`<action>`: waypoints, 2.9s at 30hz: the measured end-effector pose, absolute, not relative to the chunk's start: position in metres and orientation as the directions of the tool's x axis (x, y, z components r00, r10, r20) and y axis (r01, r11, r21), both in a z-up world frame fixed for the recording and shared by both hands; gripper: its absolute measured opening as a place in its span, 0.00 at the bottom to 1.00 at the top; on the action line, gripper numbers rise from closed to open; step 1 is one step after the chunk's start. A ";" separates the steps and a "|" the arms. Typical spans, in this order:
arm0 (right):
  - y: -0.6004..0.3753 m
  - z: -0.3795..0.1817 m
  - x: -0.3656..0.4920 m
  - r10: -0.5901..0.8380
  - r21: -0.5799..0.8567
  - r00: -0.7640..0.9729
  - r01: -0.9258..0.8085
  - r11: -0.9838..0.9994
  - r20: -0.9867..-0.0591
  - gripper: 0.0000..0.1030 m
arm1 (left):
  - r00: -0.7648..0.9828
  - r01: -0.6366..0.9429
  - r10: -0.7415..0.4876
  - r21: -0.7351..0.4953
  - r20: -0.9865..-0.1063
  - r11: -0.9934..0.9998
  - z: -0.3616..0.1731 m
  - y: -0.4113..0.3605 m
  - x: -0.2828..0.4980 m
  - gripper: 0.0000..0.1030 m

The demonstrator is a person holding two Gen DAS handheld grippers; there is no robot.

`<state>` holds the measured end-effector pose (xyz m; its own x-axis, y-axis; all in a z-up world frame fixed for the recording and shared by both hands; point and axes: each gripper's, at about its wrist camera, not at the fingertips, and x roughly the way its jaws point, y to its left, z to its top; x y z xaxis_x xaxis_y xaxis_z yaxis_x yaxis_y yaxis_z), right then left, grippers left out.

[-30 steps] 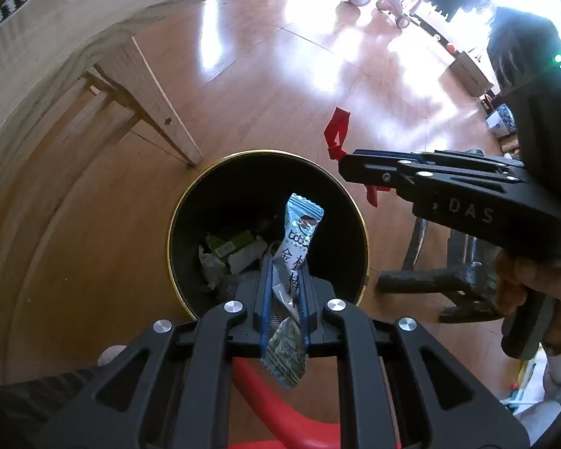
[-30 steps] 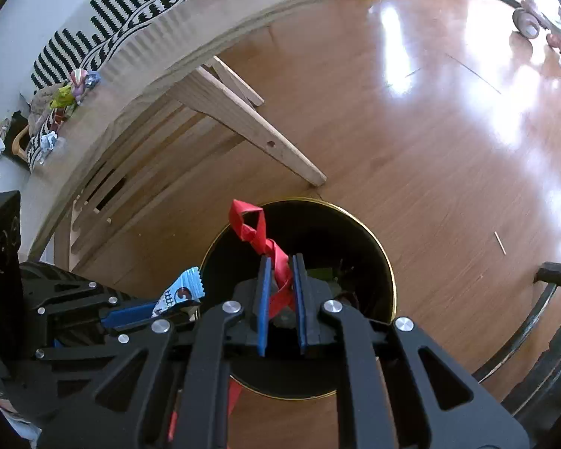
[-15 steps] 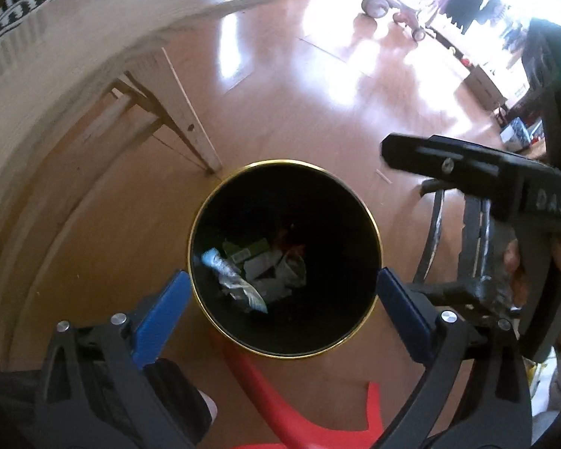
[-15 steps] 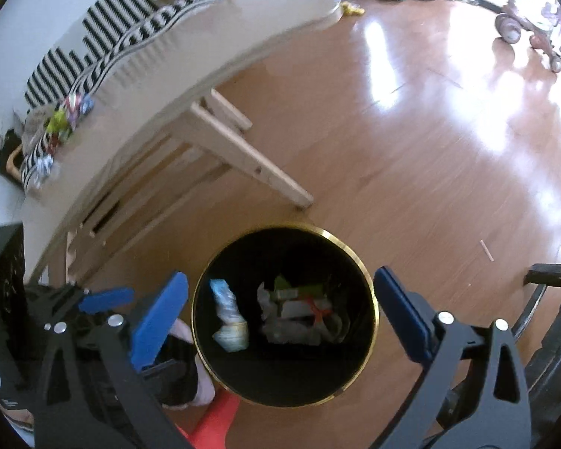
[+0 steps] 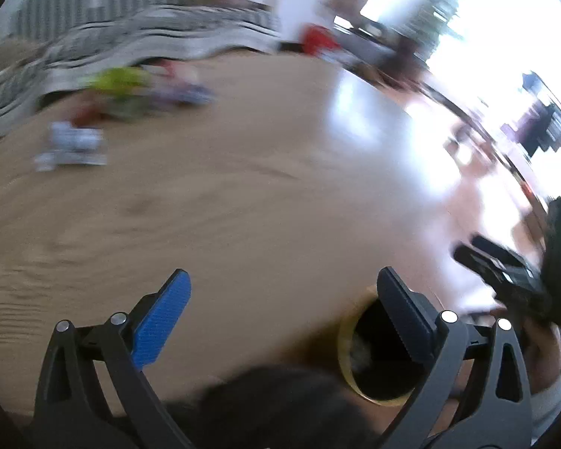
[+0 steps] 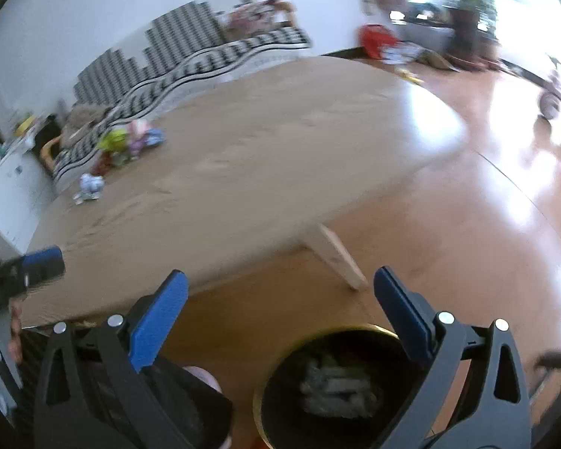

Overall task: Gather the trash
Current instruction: 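Grasp crumpled foil wrapper with left tool while right tool grasps pink-white ball toy, then carry foil wrapper and ball toy over the bin and open both tools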

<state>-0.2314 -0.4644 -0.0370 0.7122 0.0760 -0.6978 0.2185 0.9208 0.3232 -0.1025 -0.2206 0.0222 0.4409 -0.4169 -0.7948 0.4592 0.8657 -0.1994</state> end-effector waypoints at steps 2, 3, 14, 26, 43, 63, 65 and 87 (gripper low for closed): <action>-0.444 -0.026 -0.200 0.107 0.315 0.724 0.159 0.936 -0.682 0.93 | 0.486 0.368 -0.366 -0.194 -0.794 0.909 0.027 -0.181 -0.077 0.94; -0.434 -0.021 -0.189 0.117 0.311 0.729 0.137 0.940 -0.674 0.93 | 0.504 0.328 -0.336 -0.183 -0.795 0.927 0.026 -0.162 -0.065 0.94; -0.364 0.011 -0.037 0.167 0.219 0.747 -0.030 0.975 -0.644 0.93 | 0.567 0.124 -0.171 -0.122 -0.806 0.985 0.025 -0.059 0.054 0.94; -0.326 0.004 0.116 0.182 0.171 0.752 -0.094 0.981 -0.634 0.93 | 0.494 0.195 -0.170 -0.082 -0.853 0.977 -0.027 -0.086 0.159 0.94; -0.294 0.002 0.158 0.284 0.212 0.715 -0.192 0.958 -0.638 0.28 | 0.509 0.282 -0.302 -0.175 -0.806 0.943 -0.013 -0.094 0.158 0.29; -0.311 0.054 0.097 0.292 0.229 0.754 -0.190 0.955 -0.589 0.28 | 0.573 0.321 -0.319 -0.151 -0.755 0.935 0.055 -0.108 0.116 0.29; -0.313 0.056 0.090 0.292 0.231 0.753 -0.189 0.954 -0.590 0.28 | 0.573 0.320 -0.316 -0.148 -0.756 0.936 0.056 -0.110 0.110 0.29; -0.451 0.093 -0.174 0.089 0.230 0.811 0.057 0.971 -0.579 0.28 | 0.378 0.623 -0.557 -0.242 -0.740 0.744 0.072 -0.268 -0.074 0.29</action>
<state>-0.1738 -0.4511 0.0932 0.8108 0.0895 -0.5785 0.0572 0.9714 0.2303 -0.0744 -0.2676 0.0716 0.3778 -0.5570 -0.7396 0.6228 0.7440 -0.2422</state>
